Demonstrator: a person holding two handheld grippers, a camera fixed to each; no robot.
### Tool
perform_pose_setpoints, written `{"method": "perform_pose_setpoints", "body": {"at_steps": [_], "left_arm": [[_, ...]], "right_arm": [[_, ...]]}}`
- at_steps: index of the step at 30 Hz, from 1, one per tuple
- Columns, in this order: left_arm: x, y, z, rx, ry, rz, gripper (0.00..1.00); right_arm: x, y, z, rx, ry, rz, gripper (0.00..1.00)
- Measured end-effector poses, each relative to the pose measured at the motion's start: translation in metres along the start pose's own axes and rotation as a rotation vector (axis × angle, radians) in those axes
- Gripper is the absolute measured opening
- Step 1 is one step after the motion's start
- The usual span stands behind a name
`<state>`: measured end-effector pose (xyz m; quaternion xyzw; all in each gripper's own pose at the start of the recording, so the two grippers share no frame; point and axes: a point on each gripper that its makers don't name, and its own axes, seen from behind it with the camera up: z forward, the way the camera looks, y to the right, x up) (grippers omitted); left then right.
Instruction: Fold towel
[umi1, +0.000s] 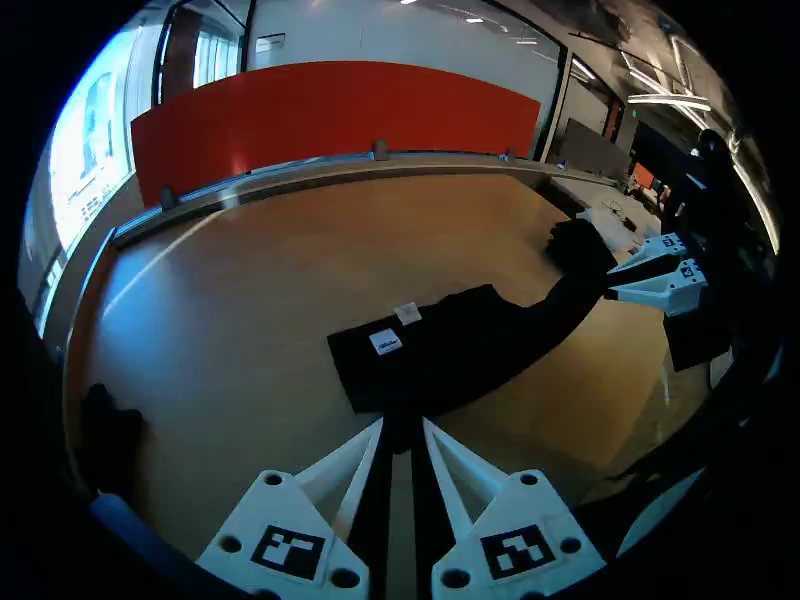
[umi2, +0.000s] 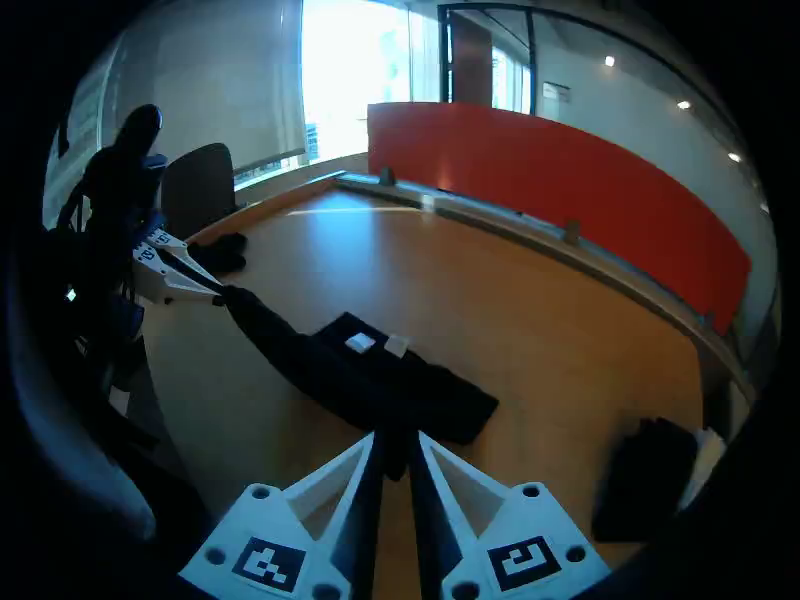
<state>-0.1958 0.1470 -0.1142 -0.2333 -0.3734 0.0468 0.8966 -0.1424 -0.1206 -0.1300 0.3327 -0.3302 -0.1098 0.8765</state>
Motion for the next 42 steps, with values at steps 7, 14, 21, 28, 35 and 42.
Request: {"method": "perform_pose_setpoints", "body": {"at_steps": [7,14,21,28,35,42], "left_arm": [[0.003,-0.004,0.007,0.009,0.001,-0.002,0.12],[0.006,-0.010,0.026,0.019,0.000,-0.004,0.12],[0.011,-0.019,0.054,0.038,-0.006,-0.010,0.12],[0.012,-0.028,0.080,0.044,-0.025,-0.019,0.12],[0.006,-0.033,0.096,0.053,-0.048,-0.022,0.12],[0.005,-0.037,0.108,0.060,-0.056,-0.020,0.12]], "right_arm": [[-0.003,0.002,0.006,0.001,-0.013,0.004,0.16],[-0.009,0.013,0.021,-0.013,-0.046,0.004,0.16],[-0.014,0.029,0.042,-0.028,-0.076,0.011,0.16],[-0.016,0.045,0.063,-0.038,-0.092,0.048,0.16],[-0.024,0.052,0.077,-0.036,-0.112,0.060,0.16],[-0.032,0.062,0.088,-0.041,-0.137,0.046,0.16]]}}
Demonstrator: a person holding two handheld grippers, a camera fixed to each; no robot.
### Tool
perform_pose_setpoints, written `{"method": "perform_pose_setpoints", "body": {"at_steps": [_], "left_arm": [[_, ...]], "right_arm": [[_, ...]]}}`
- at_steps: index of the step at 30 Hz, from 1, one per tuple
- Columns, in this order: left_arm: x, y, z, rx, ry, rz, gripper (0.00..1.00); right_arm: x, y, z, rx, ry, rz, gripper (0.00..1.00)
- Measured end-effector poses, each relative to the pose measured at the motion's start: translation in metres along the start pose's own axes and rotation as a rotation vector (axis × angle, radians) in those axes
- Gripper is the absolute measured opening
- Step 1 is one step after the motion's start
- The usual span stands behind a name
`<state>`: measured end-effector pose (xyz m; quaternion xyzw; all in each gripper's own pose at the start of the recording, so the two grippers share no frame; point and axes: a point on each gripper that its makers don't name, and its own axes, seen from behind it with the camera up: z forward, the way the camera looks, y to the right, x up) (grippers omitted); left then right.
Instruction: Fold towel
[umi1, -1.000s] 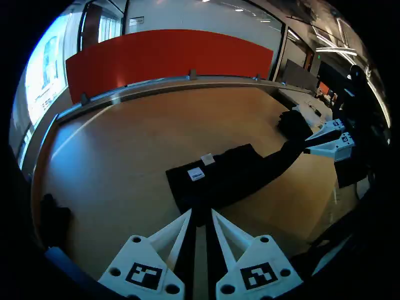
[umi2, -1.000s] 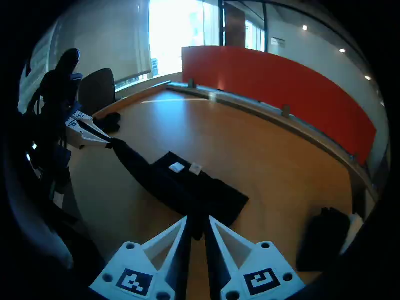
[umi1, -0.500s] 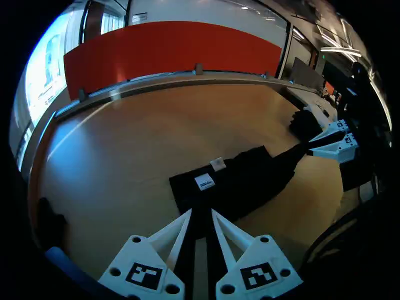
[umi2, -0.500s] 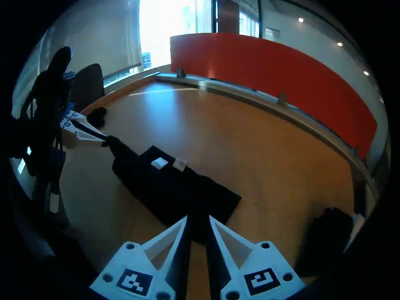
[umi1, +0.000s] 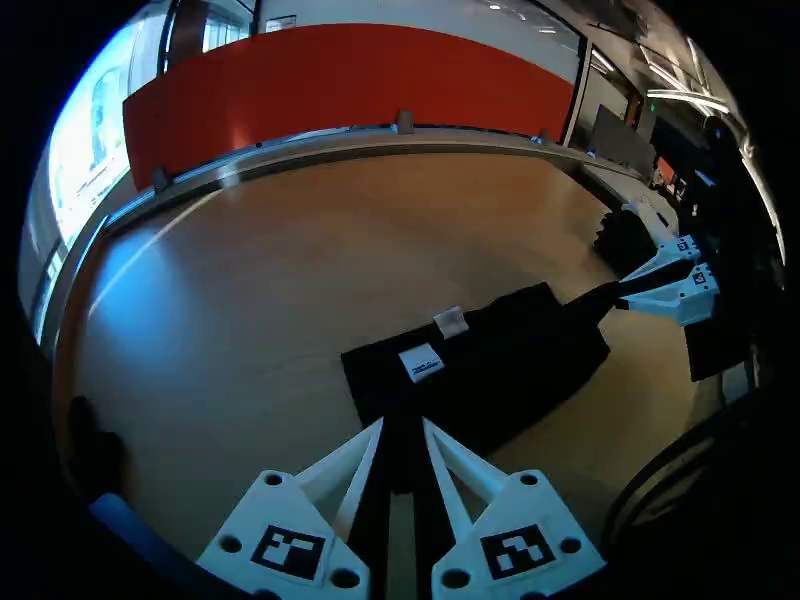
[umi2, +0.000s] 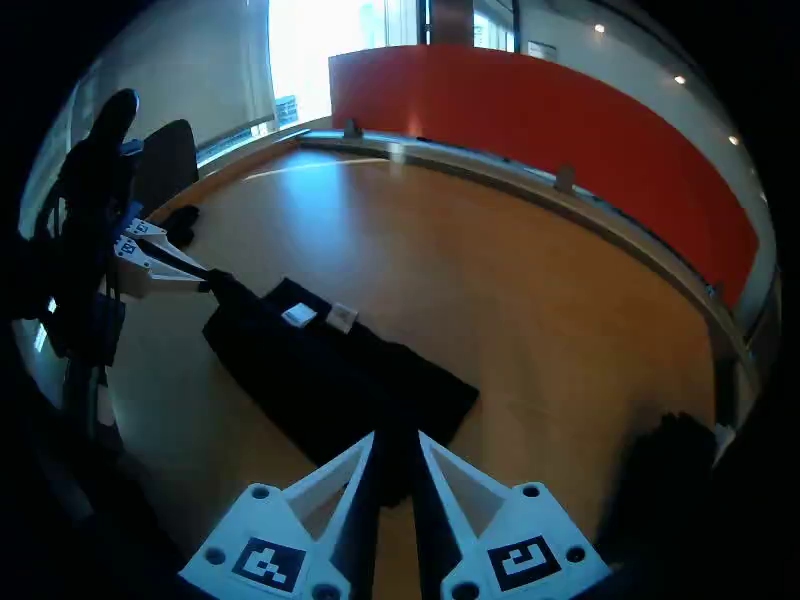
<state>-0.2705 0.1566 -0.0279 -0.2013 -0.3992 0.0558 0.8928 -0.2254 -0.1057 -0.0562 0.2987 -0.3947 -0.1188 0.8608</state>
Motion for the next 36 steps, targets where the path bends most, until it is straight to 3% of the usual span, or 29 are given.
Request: {"method": "perform_pose_setpoints", "body": {"at_steps": [12,26,31,36], "left_arm": [[-0.007,-0.009,0.035,0.031,-0.032,0.019,0.12],[-0.008,-0.026,0.056,0.086,-0.043,0.042,0.20],[-0.004,-0.034,0.059,0.113,-0.037,0.044,0.26],[-0.001,-0.046,0.060,0.147,-0.038,0.039,0.32]], "right_arm": [[-0.007,0.016,0.029,-0.025,-0.043,0.011,0.18],[-0.013,0.031,0.047,-0.073,-0.068,0.006,0.29],[-0.012,0.037,0.051,-0.097,-0.070,0.007,0.36],[-0.011,0.046,0.053,-0.127,-0.066,0.008,0.49]]}}
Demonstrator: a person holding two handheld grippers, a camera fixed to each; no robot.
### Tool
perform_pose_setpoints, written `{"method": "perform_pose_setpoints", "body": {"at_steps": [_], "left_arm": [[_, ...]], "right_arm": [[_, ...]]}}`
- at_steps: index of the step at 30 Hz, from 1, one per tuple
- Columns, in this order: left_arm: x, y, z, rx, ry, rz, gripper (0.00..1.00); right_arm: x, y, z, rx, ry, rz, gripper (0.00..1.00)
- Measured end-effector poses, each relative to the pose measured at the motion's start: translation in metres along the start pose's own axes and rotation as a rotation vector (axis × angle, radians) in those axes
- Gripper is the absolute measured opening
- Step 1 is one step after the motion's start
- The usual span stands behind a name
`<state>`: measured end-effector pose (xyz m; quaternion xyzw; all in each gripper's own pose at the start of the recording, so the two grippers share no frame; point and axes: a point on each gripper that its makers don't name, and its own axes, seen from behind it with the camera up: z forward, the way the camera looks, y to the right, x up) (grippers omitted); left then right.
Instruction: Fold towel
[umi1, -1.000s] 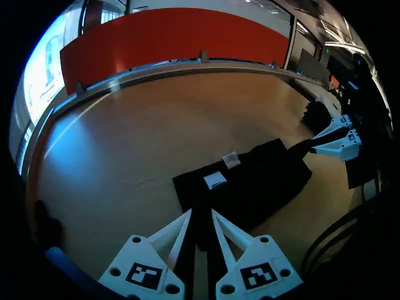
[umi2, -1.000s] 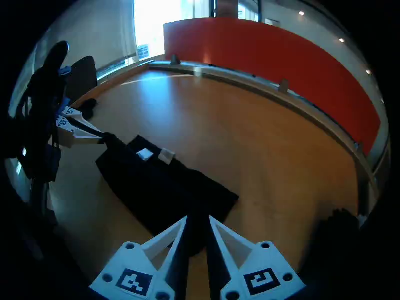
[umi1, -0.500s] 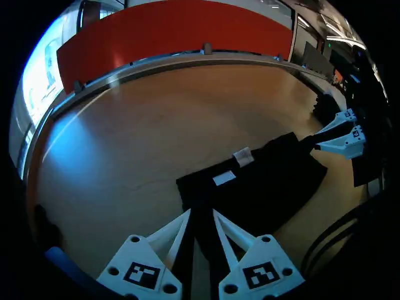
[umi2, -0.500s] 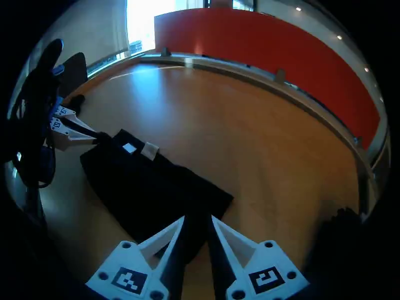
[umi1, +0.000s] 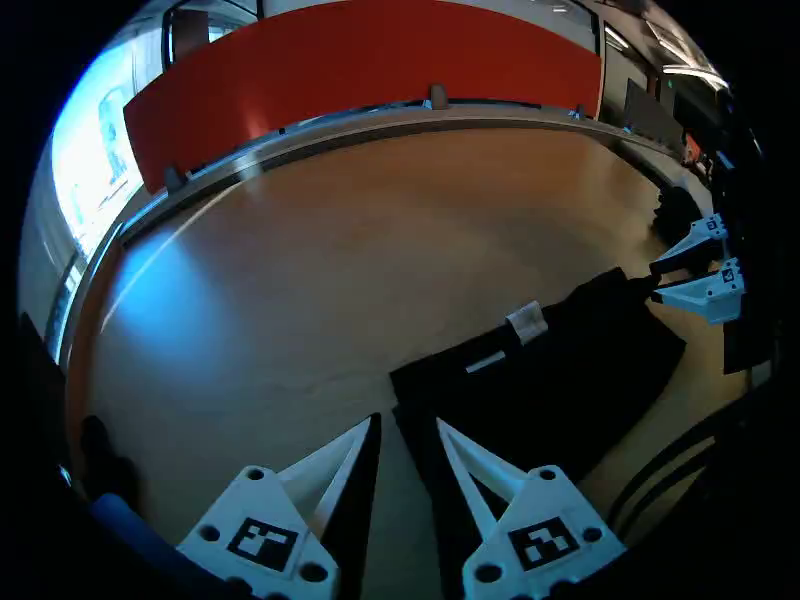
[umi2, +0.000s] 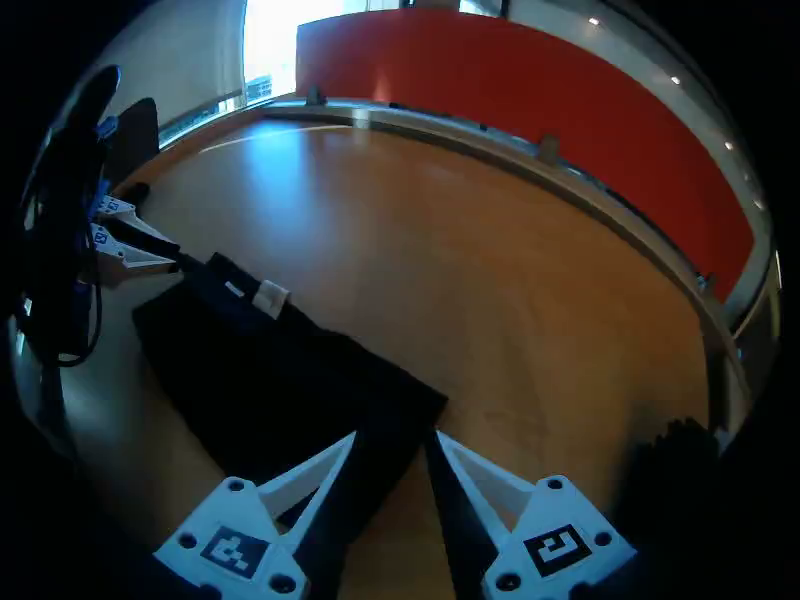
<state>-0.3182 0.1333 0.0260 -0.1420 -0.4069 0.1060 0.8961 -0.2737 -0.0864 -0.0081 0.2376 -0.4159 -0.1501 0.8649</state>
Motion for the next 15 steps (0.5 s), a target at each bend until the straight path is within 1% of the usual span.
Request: {"method": "perform_pose_setpoints", "body": {"at_steps": [2,4,5,8,9,10,11,15], "left_arm": [[0.001,-0.002,0.000,0.000,0.000,-0.008,0.37],[0.001,-0.003,0.000,-0.005,-0.002,-0.024,0.43],[0.001,-0.003,-0.001,-0.008,-0.003,-0.032,0.47],[-0.001,-0.006,-0.002,-0.007,-0.005,-0.056,0.60],[-0.001,-0.007,-0.002,-0.005,-0.004,-0.062,0.64],[-0.001,-0.008,-0.003,-0.002,-0.004,-0.066,0.66],[-0.001,-0.010,-0.003,0.001,-0.003,-0.070,0.67],[-0.001,-0.012,-0.006,0.004,0.003,-0.075,0.67]], "right_arm": [[0.001,0.003,0.000,-0.009,0.006,0.002,0.54],[0.003,0.006,-0.001,-0.018,0.013,0.008,0.65],[0.003,0.007,-0.001,-0.023,0.016,0.010,0.67],[0.005,0.012,-0.002,-0.038,0.025,0.023,0.76],[0.005,0.013,-0.002,-0.041,0.028,0.027,0.83],[0.005,0.014,-0.002,-0.042,0.030,0.031,0.90],[0.006,0.015,-0.003,-0.044,0.032,0.035,0.90],[0.007,0.015,-0.006,-0.044,0.040,0.043,0.91]]}}
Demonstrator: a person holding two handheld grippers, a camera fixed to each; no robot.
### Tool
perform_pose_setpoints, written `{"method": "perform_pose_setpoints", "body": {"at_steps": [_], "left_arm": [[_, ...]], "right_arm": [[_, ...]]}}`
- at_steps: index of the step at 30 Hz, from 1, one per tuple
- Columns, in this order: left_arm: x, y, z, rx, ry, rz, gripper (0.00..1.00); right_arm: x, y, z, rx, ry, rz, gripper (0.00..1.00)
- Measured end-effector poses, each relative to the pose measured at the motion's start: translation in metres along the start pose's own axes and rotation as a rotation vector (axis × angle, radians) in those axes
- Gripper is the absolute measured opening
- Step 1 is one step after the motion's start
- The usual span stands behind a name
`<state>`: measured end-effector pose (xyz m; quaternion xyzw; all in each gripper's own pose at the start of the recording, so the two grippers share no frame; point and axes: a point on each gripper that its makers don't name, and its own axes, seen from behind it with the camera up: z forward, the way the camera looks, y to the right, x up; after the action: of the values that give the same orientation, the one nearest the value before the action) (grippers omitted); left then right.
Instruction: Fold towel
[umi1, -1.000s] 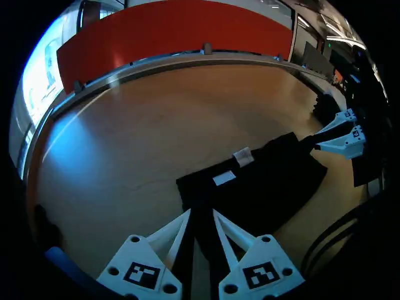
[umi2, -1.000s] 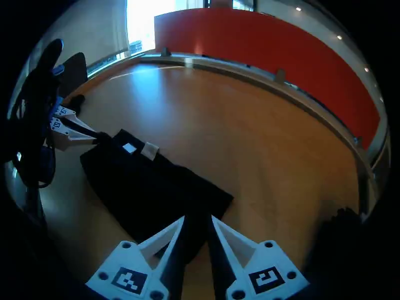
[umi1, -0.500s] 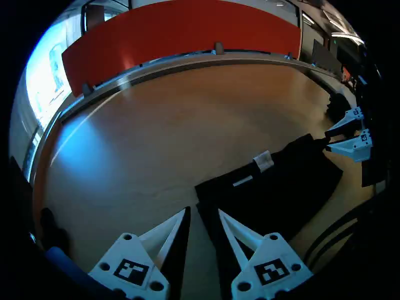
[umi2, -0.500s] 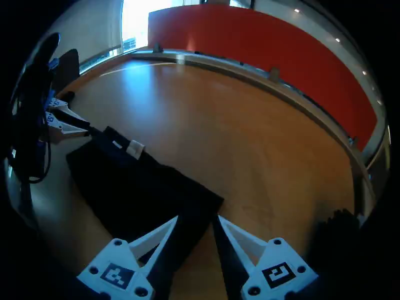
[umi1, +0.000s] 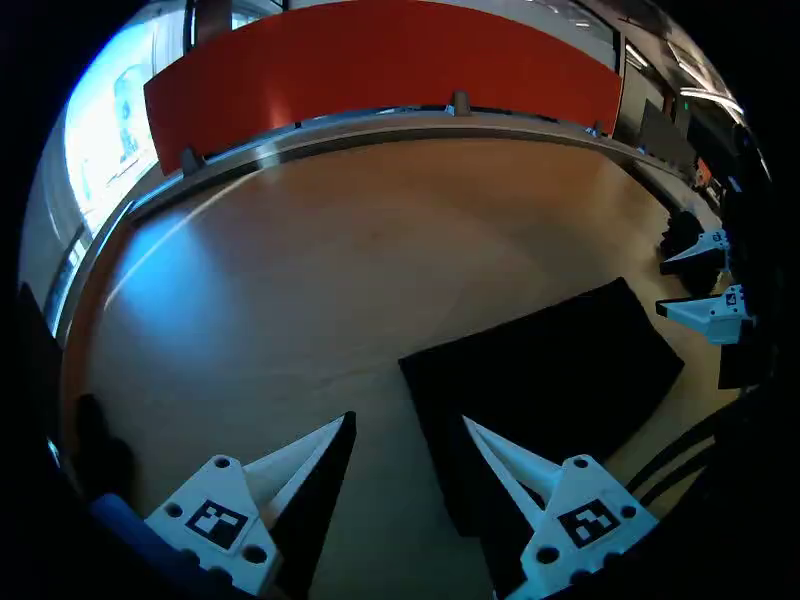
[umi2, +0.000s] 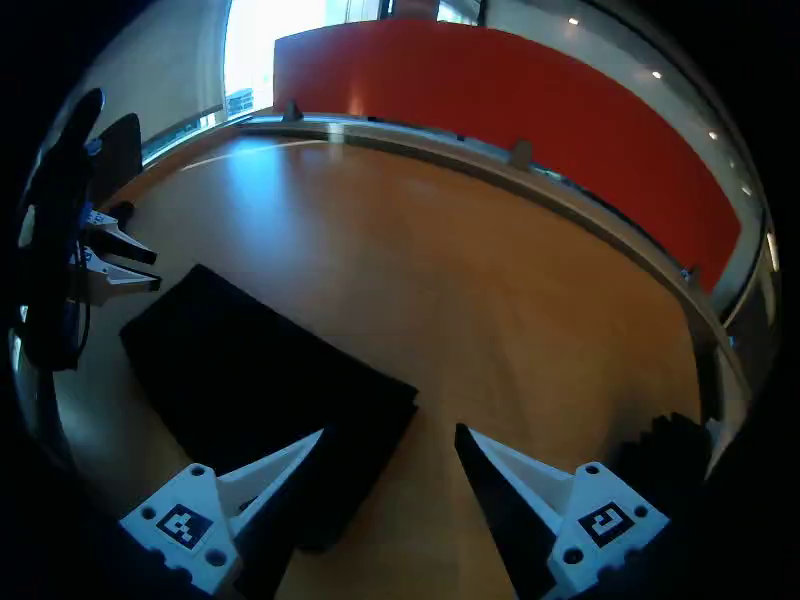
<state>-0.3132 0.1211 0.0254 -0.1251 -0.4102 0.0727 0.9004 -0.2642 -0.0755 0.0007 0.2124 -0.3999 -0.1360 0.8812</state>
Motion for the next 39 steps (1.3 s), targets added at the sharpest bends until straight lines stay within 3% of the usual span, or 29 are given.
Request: {"method": "perform_pose_setpoints", "body": {"at_steps": [11,22,30,36,38,39], "left_arm": [[-0.011,-0.001,-0.016,0.001,0.004,-0.013,0.67],[-0.043,0.004,-0.045,0.001,-0.011,-0.087,0.67],[-0.058,0.004,-0.058,0.010,-0.018,-0.102,0.71],[-0.061,-0.002,-0.070,0.033,-0.009,-0.116,0.81],[-0.063,-0.007,-0.075,0.051,-0.005,-0.120,0.93],[-0.064,-0.009,-0.077,0.058,-0.002,-0.122,0.94]], "right_arm": [[-0.007,-0.011,-0.018,0.010,0.014,0.014,0.92],[-0.036,-0.020,-0.047,0.004,0.005,0.038,0.91],[-0.047,-0.024,-0.056,0.012,0.005,0.046,0.92],[-0.045,-0.029,-0.055,0.042,0.015,0.025,0.91],[-0.044,-0.033,-0.055,0.064,0.023,0.008,0.91],[-0.045,-0.034,-0.054,0.072,0.023,0.000,0.91]]}}
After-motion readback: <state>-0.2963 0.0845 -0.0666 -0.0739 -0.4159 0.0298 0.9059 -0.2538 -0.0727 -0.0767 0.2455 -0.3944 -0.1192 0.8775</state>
